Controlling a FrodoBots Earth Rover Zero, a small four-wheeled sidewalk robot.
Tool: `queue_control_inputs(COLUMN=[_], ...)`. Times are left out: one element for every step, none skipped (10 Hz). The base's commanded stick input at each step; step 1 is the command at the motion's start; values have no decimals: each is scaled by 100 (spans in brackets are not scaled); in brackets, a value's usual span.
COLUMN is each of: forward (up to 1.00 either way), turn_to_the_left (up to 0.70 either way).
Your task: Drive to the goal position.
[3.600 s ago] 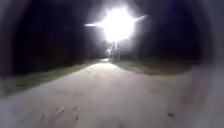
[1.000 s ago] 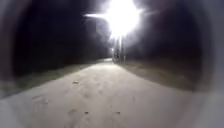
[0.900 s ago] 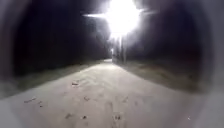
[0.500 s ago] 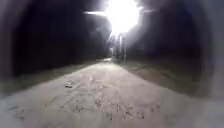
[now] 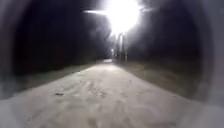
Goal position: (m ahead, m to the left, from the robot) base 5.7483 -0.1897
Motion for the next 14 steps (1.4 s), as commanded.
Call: queue_control_inputs(forward=[100, 100, 100, 100, 100, 100, 100, 100, 100, 100, 100, 100, 100, 100], turn_to_the_left=[0, 0, 0, 0, 1, 2, 0, 2, 1, 0, 0, 0, 0, 0])
